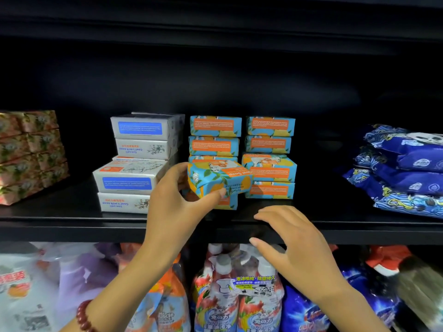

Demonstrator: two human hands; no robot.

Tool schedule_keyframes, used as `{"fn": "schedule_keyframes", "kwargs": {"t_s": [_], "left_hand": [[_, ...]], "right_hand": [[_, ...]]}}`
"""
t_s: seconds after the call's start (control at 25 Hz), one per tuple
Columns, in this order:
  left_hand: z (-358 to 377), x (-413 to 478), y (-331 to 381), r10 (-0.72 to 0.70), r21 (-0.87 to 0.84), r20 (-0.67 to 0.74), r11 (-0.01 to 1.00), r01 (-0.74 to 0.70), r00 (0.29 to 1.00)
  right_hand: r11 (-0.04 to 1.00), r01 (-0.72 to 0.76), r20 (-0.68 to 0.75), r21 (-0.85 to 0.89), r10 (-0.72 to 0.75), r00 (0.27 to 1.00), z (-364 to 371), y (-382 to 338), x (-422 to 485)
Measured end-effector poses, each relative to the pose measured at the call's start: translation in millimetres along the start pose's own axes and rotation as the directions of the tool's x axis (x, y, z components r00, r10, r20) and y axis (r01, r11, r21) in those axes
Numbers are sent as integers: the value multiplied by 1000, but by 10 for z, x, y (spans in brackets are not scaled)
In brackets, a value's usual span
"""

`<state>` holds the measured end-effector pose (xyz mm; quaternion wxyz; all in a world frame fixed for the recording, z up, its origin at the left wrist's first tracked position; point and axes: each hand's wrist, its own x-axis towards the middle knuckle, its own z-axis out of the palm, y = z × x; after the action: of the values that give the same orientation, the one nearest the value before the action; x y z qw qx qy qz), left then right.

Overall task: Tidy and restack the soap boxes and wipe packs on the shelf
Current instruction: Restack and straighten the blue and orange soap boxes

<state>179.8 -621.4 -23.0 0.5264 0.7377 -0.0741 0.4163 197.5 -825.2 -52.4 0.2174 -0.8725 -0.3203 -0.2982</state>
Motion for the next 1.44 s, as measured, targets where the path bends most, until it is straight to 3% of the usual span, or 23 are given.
{"fn": "schedule_keyframes", "kwargs": {"t_s": [0.48, 0.6, 0.72, 0.8, 0.88, 1.0, 1.12, 1.28, 1.44], "left_hand": [[14, 9, -129, 156, 303, 0, 941, -149, 988], [17, -62, -79, 280, 398, 0, 881, -257, 960], [21, -110, -40, 434, 429, 90, 795, -428, 896], [38, -131, -42, 418, 398, 235, 782, -479, 877], [56, -144, -61, 338, 408, 363, 781, -474, 869], [63, -183, -109, 309, 442, 409, 756, -482, 859], [54, -187, -125, 318, 457, 401, 743, -488, 859], [36, -174, -106, 303, 444, 435, 747, -495, 848], [35, -164, -102, 293, 443, 446, 749, -493, 846]], "right_hand": [[999, 20, -15, -25, -21, 1000, 34, 33, -25], [996, -27, -13, 88, 28, 1000, -50, 52, 54], [992, -45, -144, 117, 61, 988, -148, 144, 306], [995, -78, -162, 60, 87, 983, -184, 226, 523], [991, -116, -83, -73, 110, 990, -177, 308, 687], [972, -73, -2, -223, 74, 997, -109, 372, 758], [949, -61, -74, -310, 40, 996, -53, 361, 740], [952, -104, -178, -289, 54, 983, -32, 312, 689], [988, -22, -253, -151, -17, 967, -96, 376, 556]]}}
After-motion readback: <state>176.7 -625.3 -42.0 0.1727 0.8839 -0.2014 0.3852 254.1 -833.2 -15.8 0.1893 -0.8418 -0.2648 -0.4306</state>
